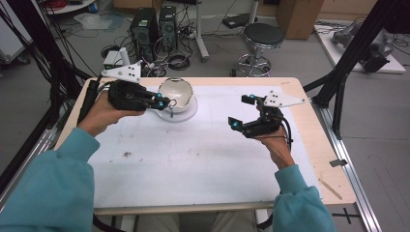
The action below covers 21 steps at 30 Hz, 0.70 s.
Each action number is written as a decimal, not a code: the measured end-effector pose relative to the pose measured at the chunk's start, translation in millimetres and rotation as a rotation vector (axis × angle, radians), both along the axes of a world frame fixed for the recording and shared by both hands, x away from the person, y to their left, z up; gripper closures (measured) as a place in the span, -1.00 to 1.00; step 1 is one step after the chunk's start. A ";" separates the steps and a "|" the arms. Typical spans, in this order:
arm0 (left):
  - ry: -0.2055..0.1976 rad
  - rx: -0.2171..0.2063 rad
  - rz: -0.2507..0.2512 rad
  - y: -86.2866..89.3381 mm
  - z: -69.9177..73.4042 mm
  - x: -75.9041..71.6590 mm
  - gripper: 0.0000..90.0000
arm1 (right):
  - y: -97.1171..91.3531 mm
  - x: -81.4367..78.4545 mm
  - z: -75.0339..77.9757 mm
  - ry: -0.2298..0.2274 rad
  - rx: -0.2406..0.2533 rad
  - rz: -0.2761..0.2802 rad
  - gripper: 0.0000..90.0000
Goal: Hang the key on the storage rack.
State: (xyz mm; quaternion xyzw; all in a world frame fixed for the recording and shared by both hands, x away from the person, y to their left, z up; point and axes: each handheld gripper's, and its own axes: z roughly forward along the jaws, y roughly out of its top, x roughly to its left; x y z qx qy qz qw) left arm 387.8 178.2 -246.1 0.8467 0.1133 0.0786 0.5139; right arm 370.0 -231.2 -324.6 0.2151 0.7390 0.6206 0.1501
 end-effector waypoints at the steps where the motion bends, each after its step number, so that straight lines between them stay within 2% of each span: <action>1: 0.004 0.009 0.002 3.8 2.5 1.9 0.96 | -4.0 -1.5 -1.9 -0.012 -0.005 -0.014 -0.99; 3: -0.005 0.025 0.018 11.0 7.2 5.3 0.96 | -12.1 -5.3 -6.5 -0.021 -0.015 -0.039 -0.99; 4: -0.008 0.033 0.026 14.8 9.0 7.1 0.96 | -19.9 -9.6 -11.9 -0.017 -0.023 -0.073 -0.99; 5: -0.010 0.043 0.037 18.8 11.0 8.9 0.96 | -19.9 -9.6 -11.9 -0.017 -0.023 -0.073 -0.99; 11: -0.008 0.106 0.075 37.8 18.0 17.7 0.96 | -40.7 -23.5 -31.4 -0.031 -0.022 -0.153 -0.99; 18: 0.012 0.157 0.105 55.5 19.1 33.1 0.96 | -55.1 -34.7 -58.4 -0.047 -0.021 -0.193 -0.99; 21: 0.018 0.181 0.133 63.1 18.1 40.6 0.96 | -60.0 -39.1 -70.9 -0.053 -0.023 -0.216 -0.99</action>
